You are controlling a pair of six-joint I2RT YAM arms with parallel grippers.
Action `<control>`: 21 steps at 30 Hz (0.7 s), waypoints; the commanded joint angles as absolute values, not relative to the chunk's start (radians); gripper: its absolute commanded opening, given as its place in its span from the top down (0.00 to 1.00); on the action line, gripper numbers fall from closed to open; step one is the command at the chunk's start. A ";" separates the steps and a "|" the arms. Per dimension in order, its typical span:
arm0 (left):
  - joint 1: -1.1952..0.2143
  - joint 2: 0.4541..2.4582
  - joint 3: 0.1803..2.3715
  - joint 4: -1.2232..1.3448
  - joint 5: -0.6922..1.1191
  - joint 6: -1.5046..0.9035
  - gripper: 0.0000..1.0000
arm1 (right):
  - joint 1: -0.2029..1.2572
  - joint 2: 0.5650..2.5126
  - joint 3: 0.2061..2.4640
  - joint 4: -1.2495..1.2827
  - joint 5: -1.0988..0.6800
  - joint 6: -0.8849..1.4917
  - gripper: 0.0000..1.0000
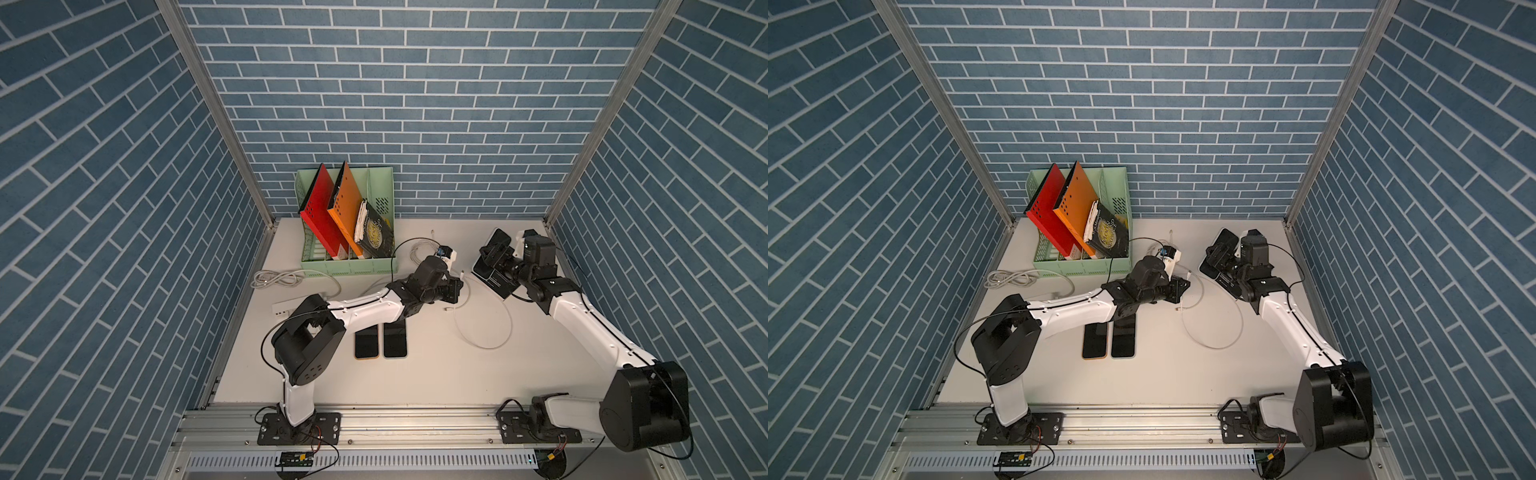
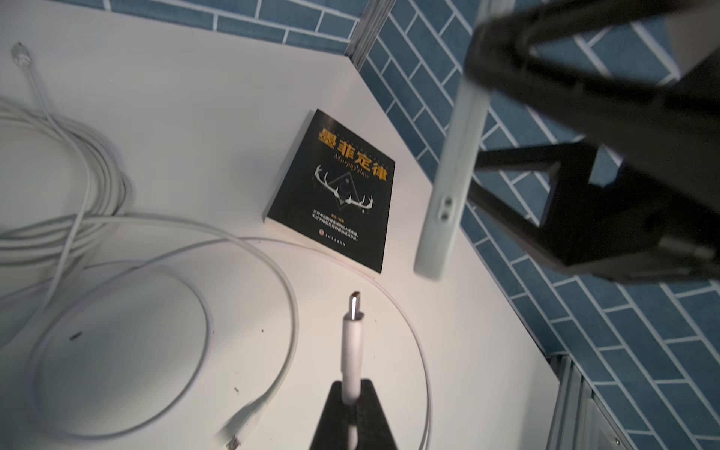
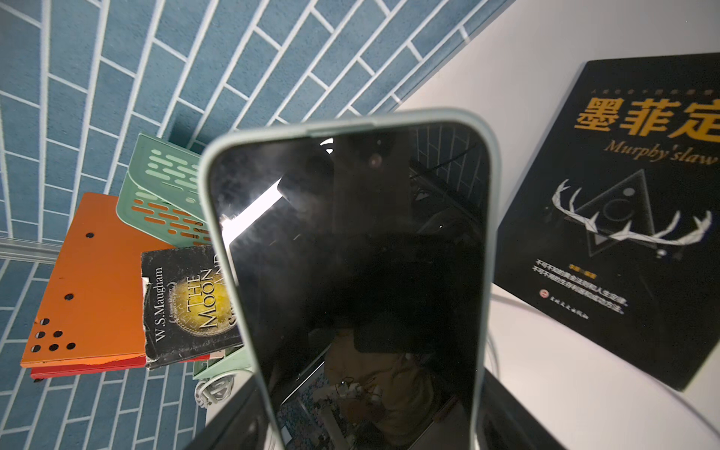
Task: Unplug the charging cable from the phone
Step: Remove the charging cable from the phone.
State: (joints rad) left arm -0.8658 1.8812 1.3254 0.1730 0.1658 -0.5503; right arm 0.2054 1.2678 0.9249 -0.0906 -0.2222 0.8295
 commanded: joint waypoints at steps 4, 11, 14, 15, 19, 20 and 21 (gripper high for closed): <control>-0.785 2.030 1.588 0.036 0.094 -0.474 1.00 | 0.176 1.098 0.812 -0.117 -0.225 0.767 0.82; -0.694 2.272 2.000 -0.102 0.017 -0.437 1.00 | 0.169 0.956 0.694 -0.199 -0.194 0.741 0.82; -0.661 2.363 2.139 -0.131 -0.001 -0.436 1.00 | 0.169 0.917 0.650 -0.222 -0.193 0.738 0.82; -0.652 2.386 2.172 -0.131 -0.004 -0.431 1.00 | 0.169 0.908 0.638 -0.231 -0.191 0.735 0.82; -0.621 2.433 2.203 -0.083 -0.019 -0.431 1.00 | 0.169 0.869 0.588 -0.263 -0.182 0.724 0.82; -0.616 2.437 2.198 -0.066 -0.022 -0.429 1.00 | 0.170 0.864 0.577 -0.270 -0.182 0.724 0.82; -0.613 2.442 2.196 -0.055 -0.024 -0.425 1.00 | 0.170 0.859 0.566 -0.276 -0.182 0.724 0.82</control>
